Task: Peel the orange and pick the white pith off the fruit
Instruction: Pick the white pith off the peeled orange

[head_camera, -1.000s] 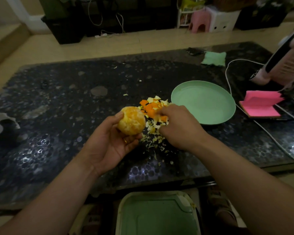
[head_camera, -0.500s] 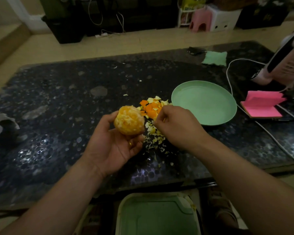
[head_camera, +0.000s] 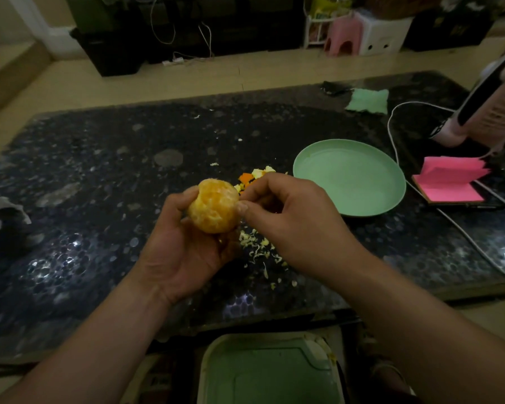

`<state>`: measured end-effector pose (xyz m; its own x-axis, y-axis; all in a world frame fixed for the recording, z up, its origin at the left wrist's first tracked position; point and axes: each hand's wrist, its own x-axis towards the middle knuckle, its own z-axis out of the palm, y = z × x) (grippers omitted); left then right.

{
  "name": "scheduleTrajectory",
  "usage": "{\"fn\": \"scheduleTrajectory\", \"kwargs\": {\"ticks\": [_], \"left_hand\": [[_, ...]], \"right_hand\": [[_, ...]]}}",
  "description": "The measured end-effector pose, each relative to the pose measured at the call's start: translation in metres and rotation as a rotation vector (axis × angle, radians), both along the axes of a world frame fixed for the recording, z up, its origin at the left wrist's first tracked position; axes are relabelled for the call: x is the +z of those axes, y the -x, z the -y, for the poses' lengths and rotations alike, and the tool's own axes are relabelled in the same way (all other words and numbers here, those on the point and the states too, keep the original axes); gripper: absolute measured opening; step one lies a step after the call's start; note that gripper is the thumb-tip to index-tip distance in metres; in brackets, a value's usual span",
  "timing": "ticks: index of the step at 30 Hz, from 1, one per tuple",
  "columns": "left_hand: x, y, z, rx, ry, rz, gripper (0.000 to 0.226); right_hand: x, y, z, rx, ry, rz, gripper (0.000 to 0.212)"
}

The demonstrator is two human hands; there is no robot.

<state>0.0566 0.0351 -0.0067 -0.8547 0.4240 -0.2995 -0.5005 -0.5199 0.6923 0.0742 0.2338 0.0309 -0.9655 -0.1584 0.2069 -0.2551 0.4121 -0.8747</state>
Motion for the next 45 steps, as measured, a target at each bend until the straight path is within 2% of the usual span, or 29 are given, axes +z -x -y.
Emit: {"fn": "scheduleTrajectory", "kwargs": {"ticks": [4, 7, 8, 14, 17, 23, 27, 31, 36, 39, 45], "left_hand": [[0.003, 0.001, 0.001, 0.034, -0.005, -0.052, 0.079], [0.008, 0.000, -0.002, 0.079, 0.087, -0.080, 0.039], [0.009, -0.001, -0.002, 0.092, 0.123, -0.085, 0.036], [0.007, 0.000, -0.005, 0.139, 0.228, -0.128, 0.063], [0.005, 0.001, -0.007, 0.158, 0.269, -0.167, 0.054], [0.008, -0.002, -0.012, 0.180, 0.294, -0.207, 0.054], [0.009, -0.002, -0.012, 0.179, 0.228, -0.172, 0.051], [0.011, -0.003, -0.009, 0.125, 0.150, -0.118, 0.062], [0.015, -0.004, -0.006, 0.134, 0.139, -0.110, 0.046], [0.013, -0.002, -0.003, 0.140, 0.170, -0.142, 0.040], [0.013, -0.002, -0.002, 0.155, 0.248, -0.228, 0.053]], "right_hand": [[0.001, 0.000, -0.003, -0.015, -0.030, 0.016, 0.004], [0.001, 0.000, -0.004, -0.029, -0.070, 0.012, 0.005], [0.001, 0.001, -0.005, -0.040, -0.089, 0.008, 0.006], [0.000, 0.003, -0.006, -0.093, -0.226, 0.024, 0.018], [-0.002, 0.005, -0.006, -0.097, -0.285, 0.068, 0.026], [-0.002, 0.005, -0.006, -0.091, -0.270, 0.102, 0.022], [0.000, 0.006, -0.006, -0.094, -0.206, 0.098, 0.021], [0.003, 0.007, -0.007, -0.108, -0.136, 0.086, 0.019], [0.009, 0.007, -0.013, -0.013, -0.022, 0.180, 0.014], [0.007, 0.008, -0.013, -0.016, -0.044, 0.147, 0.011], [0.008, 0.008, -0.015, -0.039, -0.142, 0.061, 0.012]]}}
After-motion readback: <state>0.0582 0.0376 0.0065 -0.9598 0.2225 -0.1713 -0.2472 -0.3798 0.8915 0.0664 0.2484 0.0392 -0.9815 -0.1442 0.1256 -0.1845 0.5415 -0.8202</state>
